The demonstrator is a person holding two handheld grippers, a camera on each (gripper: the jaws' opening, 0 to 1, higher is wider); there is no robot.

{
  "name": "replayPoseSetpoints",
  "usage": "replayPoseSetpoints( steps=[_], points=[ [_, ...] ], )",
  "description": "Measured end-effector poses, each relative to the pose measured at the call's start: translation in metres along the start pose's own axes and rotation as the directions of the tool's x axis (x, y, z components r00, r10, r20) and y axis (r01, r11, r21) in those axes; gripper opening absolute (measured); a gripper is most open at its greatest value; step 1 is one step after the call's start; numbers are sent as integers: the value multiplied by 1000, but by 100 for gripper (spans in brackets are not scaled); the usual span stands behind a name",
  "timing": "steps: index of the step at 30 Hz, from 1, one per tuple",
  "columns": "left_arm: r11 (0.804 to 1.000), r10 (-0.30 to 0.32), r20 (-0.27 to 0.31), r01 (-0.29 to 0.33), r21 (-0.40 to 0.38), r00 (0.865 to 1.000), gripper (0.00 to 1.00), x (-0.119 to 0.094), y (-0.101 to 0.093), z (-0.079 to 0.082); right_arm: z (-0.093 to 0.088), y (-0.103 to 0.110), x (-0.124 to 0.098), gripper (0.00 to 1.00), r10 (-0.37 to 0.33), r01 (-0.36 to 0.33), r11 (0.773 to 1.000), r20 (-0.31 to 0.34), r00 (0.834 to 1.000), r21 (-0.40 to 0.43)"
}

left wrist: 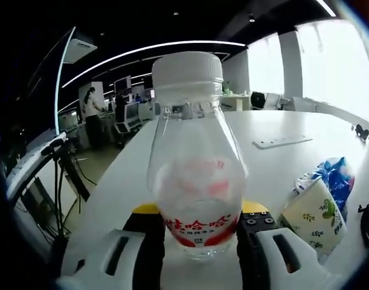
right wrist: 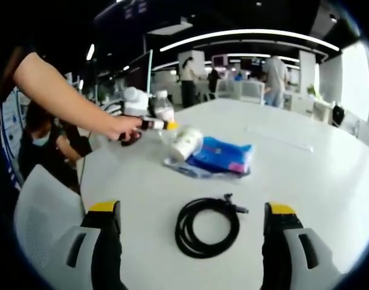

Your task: Arrange the tabletop items into an orderly group along one side of the table until the central work area is clear of visible clutter.

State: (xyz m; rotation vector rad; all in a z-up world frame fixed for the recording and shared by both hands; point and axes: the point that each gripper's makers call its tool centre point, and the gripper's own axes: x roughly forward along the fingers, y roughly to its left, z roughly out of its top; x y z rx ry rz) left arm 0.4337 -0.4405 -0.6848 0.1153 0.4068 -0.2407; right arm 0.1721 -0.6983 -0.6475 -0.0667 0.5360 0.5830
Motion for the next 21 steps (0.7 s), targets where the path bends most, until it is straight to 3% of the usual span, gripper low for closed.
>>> replayPoseSetpoints(
  steps=[3,21],
  points=[
    [999,-14,-3,14,-37,1000,51,-3,0,-1,0,0,-1,96,-1,1,1000,0,1000,0],
    [998,-51,-18,52,37,999,55,-18,-5,3,4,6,-1,96,9,-9,1000,22,1000,-2]
  ],
)
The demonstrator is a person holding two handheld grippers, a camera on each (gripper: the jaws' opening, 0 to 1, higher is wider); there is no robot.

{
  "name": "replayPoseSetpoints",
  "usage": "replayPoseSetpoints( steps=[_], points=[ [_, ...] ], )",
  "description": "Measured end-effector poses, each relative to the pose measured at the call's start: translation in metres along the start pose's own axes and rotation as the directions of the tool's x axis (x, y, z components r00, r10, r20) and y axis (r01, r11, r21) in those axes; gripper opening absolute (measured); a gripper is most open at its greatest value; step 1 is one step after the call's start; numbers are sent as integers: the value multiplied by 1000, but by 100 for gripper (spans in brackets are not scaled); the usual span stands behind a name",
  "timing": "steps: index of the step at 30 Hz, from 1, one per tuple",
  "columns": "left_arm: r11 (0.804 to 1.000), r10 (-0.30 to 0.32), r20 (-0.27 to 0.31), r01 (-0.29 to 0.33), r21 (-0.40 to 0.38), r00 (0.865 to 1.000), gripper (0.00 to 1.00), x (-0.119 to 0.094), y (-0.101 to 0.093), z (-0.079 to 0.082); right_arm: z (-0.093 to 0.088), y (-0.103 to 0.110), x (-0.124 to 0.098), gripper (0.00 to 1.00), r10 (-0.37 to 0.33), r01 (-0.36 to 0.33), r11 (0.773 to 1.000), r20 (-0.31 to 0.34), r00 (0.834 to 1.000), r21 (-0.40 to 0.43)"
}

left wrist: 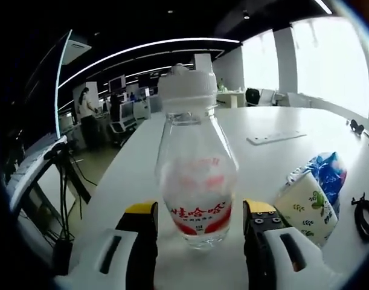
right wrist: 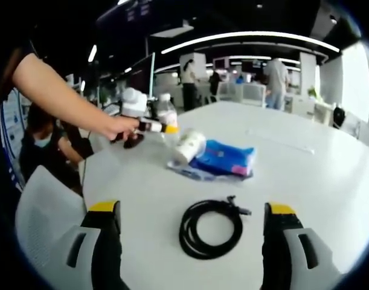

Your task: Arrange the tabletop items into an orderly group along one side of the table until the central work area is clear of visible clutter.

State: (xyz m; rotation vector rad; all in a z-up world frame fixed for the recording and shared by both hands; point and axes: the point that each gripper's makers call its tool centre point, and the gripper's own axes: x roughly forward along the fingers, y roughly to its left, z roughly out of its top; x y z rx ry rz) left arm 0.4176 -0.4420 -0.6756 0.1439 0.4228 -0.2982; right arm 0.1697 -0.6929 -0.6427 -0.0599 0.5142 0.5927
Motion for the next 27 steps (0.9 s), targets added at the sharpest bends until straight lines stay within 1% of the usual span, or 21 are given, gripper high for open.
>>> replayPoseSetpoints(
  steps=[9,14,21,23,24,27],
  points=[
    [1000,-8,-10,8,21,1000,53,-12,0,5,7,6,1,96,13,-13,1000,23,1000,-3],
    [1000,-12,-17,12,24,1000,53,-17,1,5,9,8,0,96,18,-18,1000,33,999,-8],
    [1000,-26,-42,26,16,999,54,-26,-2,1,11,9,-2,96,23,-23,1000,42,999,-10],
    [999,-39,-50,40,7,998,54,-27,-3,-1,11,10,-2,95,24,-24,1000,46,999,-7],
    [999,-54,-65,53,-6,996,54,-28,-5,-4,12,10,-2,95,25,-25,1000,47,999,-5],
    [998,-66,-80,67,8,995,54,-32,-9,-7,12,12,-2,95,30,-29,1000,49,998,-7]
  ],
)
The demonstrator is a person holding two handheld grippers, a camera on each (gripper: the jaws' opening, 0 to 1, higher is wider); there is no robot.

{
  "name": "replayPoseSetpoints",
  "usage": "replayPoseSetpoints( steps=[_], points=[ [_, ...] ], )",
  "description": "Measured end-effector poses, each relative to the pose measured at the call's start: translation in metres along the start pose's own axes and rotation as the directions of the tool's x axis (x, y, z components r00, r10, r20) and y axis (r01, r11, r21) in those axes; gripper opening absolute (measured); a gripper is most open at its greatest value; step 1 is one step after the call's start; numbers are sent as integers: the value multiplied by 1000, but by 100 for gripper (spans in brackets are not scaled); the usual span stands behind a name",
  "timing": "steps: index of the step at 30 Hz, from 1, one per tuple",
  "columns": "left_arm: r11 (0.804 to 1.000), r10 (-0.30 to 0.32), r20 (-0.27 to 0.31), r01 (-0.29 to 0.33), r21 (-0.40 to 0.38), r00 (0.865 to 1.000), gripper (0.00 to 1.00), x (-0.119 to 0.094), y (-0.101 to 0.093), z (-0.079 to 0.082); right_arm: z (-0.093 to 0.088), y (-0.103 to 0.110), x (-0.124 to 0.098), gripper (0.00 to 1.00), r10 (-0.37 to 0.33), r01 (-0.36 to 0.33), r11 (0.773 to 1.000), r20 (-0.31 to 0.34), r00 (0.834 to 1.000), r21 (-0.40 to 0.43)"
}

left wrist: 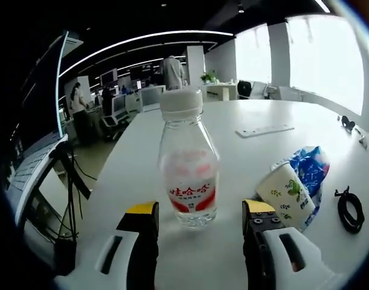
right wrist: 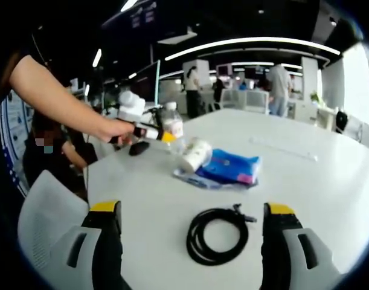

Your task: Arrange the tabletop items into an orderly group along one side of the table until the central work area is clear of visible clutter.

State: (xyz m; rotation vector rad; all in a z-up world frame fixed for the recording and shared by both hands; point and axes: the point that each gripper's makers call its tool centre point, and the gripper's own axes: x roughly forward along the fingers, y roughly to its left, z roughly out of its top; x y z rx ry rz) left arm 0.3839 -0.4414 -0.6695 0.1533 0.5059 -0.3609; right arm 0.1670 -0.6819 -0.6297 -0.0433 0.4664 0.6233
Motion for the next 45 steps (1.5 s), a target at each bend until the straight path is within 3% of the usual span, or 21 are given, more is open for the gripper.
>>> replayPoseSetpoints(
  steps=[6,23,45],
  points=[
    [1000,-23,-19,24,20,1000,53,-4,-5,-5,2,1,0,95,6,-6,1000,8,1000,0],
    [997,-70,-66,69,-24,995,53,-15,-22,-17,1,5,-4,94,10,-10,1000,26,1000,13],
    [992,-121,-81,118,-43,989,52,-22,-54,-21,-2,3,-13,94,5,-6,1000,39,999,29]
  ],
)
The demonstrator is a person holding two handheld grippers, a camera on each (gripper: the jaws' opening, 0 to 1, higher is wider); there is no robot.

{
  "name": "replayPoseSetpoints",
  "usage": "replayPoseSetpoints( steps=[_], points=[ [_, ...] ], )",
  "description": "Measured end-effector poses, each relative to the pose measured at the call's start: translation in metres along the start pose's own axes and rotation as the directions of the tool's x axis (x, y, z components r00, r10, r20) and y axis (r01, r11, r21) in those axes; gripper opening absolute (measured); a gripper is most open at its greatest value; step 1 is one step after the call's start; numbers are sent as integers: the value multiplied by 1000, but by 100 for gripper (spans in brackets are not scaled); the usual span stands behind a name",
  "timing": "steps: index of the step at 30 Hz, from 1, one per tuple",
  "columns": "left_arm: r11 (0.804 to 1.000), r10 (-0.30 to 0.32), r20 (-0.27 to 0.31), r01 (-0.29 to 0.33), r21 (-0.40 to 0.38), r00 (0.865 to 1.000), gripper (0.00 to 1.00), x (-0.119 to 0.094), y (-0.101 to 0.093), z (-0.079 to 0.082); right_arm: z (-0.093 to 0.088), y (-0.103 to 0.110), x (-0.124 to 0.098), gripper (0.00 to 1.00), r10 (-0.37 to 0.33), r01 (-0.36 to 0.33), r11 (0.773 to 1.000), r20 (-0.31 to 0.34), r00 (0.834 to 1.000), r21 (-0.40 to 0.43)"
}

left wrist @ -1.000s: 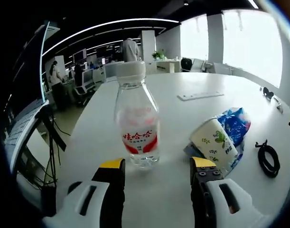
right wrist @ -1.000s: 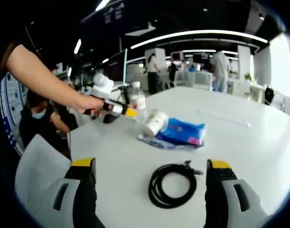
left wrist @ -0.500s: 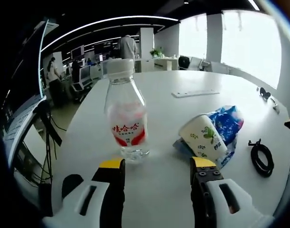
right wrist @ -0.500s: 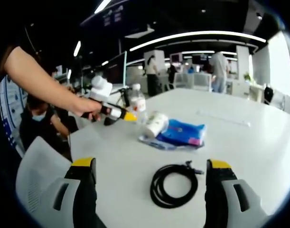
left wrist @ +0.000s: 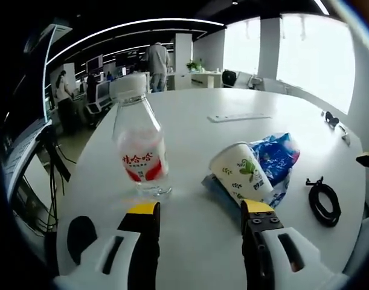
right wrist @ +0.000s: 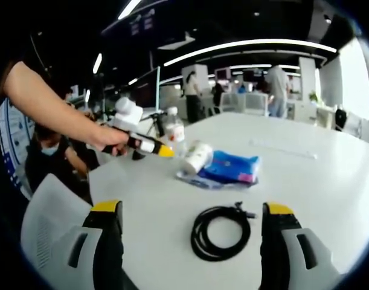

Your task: Arrange the tabletop items into an orderly group along one side of the table until the central work area is clear of visible clutter.

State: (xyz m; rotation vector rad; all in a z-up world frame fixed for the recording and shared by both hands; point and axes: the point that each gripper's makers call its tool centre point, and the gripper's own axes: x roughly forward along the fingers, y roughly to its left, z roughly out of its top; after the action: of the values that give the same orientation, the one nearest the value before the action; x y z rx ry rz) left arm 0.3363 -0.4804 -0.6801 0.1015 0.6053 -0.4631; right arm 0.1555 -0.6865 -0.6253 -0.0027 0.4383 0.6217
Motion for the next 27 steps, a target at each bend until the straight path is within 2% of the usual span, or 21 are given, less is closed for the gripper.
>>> replayPoseSetpoints(
  steps=[10,18,21,25,27],
  points=[
    [999,-36,-25,36,6,999,51,10,-16,-5,-5,-6,-6,93,-13,13,1000,-8,1000,9],
    [995,-69,-76,74,64,995,45,15,-26,-18,-10,-8,-8,92,-23,23,1000,-21,1000,16],
    [992,-85,-99,93,80,992,40,15,-30,-23,-12,-7,-8,92,-23,24,1000,-26,999,17],
    [986,-116,-137,131,99,984,28,18,-38,-32,-15,-7,-8,92,-23,24,1000,-33,999,19],
    [985,-126,-149,142,99,981,26,20,-41,-36,-16,-7,-8,92,-23,24,1000,-40,999,17]
  ],
)
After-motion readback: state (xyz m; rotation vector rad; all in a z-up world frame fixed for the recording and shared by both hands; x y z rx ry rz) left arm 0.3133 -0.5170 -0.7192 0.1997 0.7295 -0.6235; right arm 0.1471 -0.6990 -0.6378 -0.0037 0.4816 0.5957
